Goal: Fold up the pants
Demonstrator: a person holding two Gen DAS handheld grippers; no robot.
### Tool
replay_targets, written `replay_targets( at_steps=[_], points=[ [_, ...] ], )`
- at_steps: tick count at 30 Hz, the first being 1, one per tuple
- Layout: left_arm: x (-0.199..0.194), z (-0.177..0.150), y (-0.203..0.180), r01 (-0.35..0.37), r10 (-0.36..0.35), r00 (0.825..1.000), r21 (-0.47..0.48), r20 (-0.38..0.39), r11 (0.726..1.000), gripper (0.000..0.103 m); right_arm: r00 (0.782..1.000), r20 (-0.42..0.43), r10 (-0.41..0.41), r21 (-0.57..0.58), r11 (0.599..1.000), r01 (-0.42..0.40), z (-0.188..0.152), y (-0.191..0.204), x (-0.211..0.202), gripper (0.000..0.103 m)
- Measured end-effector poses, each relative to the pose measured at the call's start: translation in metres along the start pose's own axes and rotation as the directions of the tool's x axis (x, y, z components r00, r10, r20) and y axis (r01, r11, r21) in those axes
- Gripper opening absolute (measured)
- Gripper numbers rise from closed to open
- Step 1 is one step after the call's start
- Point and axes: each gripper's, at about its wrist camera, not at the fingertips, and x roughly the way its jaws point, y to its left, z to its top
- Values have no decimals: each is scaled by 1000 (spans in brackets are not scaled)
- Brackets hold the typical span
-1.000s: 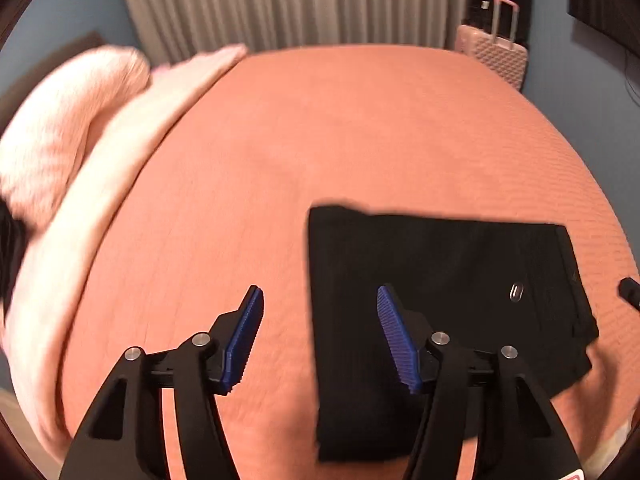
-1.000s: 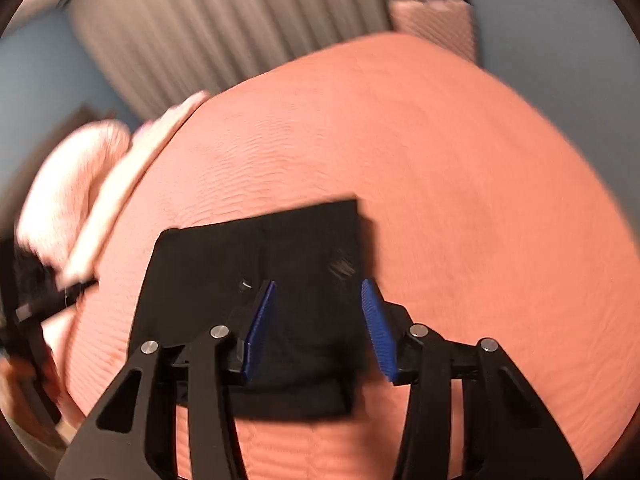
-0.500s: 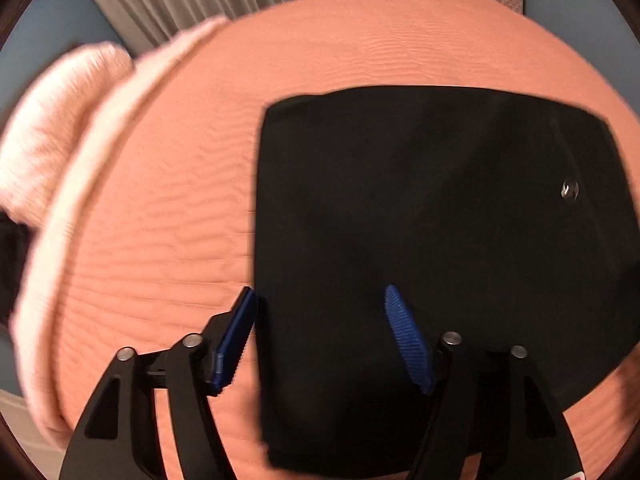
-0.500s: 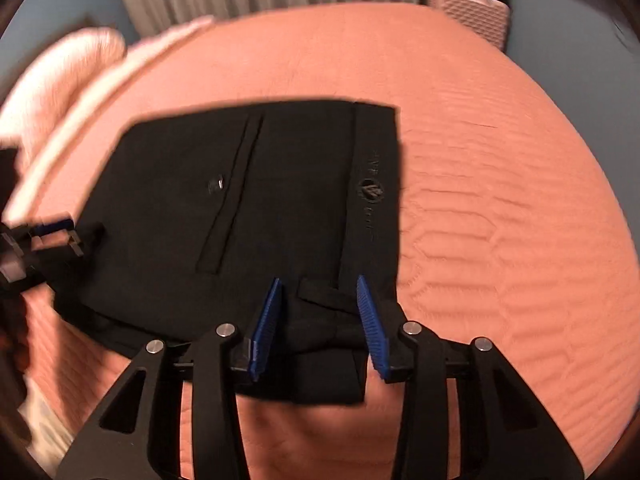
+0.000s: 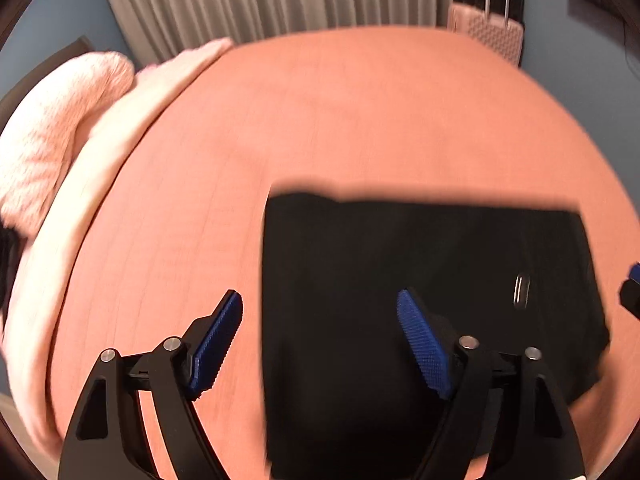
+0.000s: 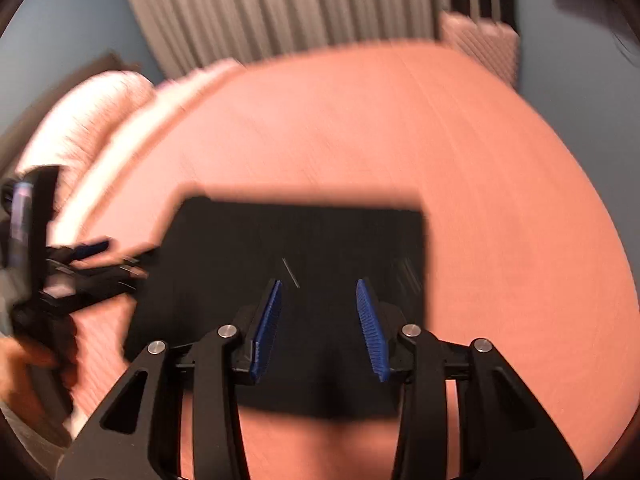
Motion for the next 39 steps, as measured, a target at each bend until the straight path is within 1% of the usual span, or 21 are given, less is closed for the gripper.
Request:
replay_targets(
  at_steps=[3,5,6,7,8,10,11,12,15,16,18,19,21,25,27,30,32,35,37,38,39],
  points=[
    [59,42,2,-40,42,995,27,-87,999,79,997,-82,16,3,1000,-16,28,-4,64,38],
    [118,47,14,-71,82,974,60,-212,996,83,976,-200,-81,-33,997,75,18,-31,105,36],
    [133,45,25,-33,40,973,36,-228,999,93,980,-186,-64,-27,998,60,6,-50,112,15],
    [143,47,39,12,-15,972,-14,-234,1000,98,989,-149,-16,32,999,21,-2,-70,104,7],
    [150,51,58,64,-83,966,-87,-246,994,98,988,-153,34,98,995,-19,-4,-86,98,0],
    [156,62,80,96,-128,960,-138,-250,986,98,987,-154,-35,197,978,65,-3,-106,79,0],
    [149,71,84,21,-44,977,-114,-207,993,83,989,-130,-75,185,978,99,-1,-104,65,6],
    [142,80,85,-44,29,985,-87,-169,995,80,992,-110,-56,172,982,75,-1,-98,57,5],
    [134,96,83,16,-29,994,-119,-109,993,85,993,-115,17,110,994,-4,6,-76,68,4],
    [150,95,74,-35,24,986,-58,-167,998,85,984,-175,-32,68,997,44,-4,-81,84,3],
    [187,84,66,-160,176,953,84,-248,983,85,991,-132,0,110,994,15,-5,-89,80,0],
    [190,79,72,-161,179,954,94,-241,983,87,990,-131,-56,131,989,73,-6,-96,69,0],
    [179,78,96,-173,169,958,0,-230,985,81,979,-92,-181,131,973,192,-5,-91,37,6],
    [98,57,110,-92,86,994,-83,-74,992,79,992,-95,-83,-39,996,80,-27,-57,5,6],
    [74,28,98,-25,21,997,-53,-75,998,81,977,-161,-139,-117,986,121,-56,-46,22,4],
    [85,-34,63,-102,115,983,97,-140,990,86,986,-139,-94,43,994,101,-78,-70,-2,3],
    [94,-58,78,-81,85,989,38,-117,996,91,985,-125,-121,49,991,128,-77,-63,-30,8],
    [66,-63,103,-76,59,986,-107,-154,991,84,982,-139,-126,37,991,132,-73,-76,-50,8],
    [47,-64,112,-16,0,993,-137,-122,990,87,989,-137,-50,152,986,71,-77,-104,-61,16],
    [41,-68,115,25,-44,992,-155,-120,988,88,992,-127,-12,195,980,36,-68,-117,-56,34],
    [41,-73,116,65,-89,987,-171,-136,983,96,993,-116,23,230,973,4,-65,-129,-53,67]
  ],
)
